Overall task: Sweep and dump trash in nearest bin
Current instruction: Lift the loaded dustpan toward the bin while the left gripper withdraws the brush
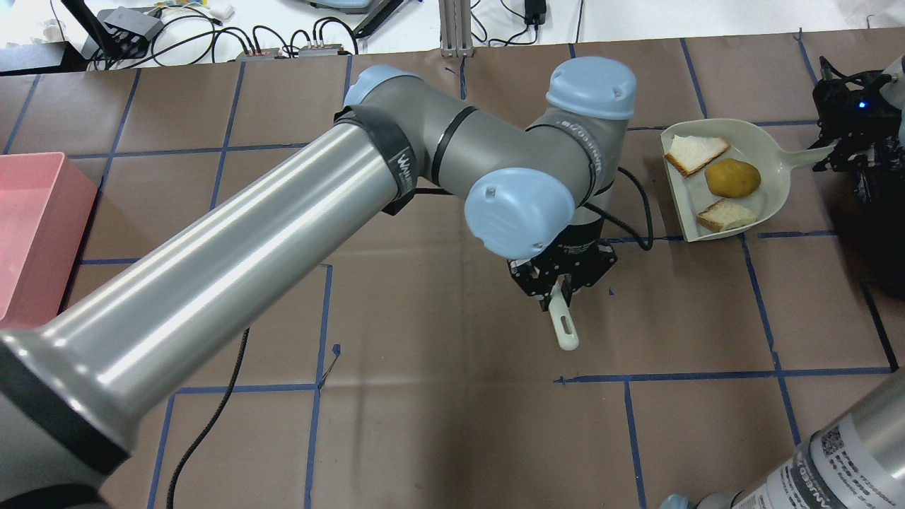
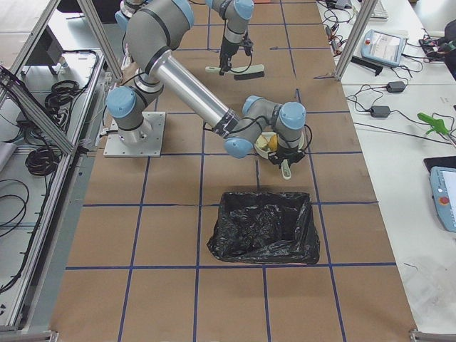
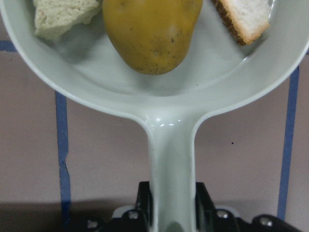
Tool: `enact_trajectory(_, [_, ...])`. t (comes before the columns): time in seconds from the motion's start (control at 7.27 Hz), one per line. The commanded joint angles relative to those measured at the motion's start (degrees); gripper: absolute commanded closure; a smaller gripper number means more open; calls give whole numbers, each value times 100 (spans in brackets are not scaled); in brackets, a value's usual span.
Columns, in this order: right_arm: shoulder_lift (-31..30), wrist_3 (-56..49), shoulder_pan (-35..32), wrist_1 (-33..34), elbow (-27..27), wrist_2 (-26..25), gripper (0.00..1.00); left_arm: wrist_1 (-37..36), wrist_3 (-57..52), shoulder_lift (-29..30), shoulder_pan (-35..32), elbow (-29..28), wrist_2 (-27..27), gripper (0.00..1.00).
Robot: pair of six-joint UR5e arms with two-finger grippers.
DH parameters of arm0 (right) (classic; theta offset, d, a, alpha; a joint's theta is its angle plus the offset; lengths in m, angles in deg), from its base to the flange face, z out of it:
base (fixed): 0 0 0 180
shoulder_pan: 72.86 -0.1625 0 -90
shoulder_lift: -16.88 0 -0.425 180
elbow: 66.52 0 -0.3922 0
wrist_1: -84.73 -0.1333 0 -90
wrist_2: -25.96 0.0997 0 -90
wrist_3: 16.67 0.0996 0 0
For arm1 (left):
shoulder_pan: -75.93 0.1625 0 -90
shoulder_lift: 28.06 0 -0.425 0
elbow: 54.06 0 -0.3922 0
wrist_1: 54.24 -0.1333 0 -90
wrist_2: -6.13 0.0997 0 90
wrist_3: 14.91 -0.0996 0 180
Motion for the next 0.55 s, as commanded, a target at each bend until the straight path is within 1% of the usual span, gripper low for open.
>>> enact_trajectory(0.0, [-277,185,1,-423,0,106,100,-139,-196,-736,31,1187,71,100])
enact_trajectory(0.14, [-426,220,1,-564,0,97,100,-330,-196,-1018,-13,1749,79,100])
enact_trajectory(0.28, [-523,221,1,-696,8,97,100,-793,-205,-1299,-30,2381,79,100])
enact_trajectory(0.41, [-690,229,1,-819,9,106,100,-1146,-213,-1545,-48,2883,79,100])
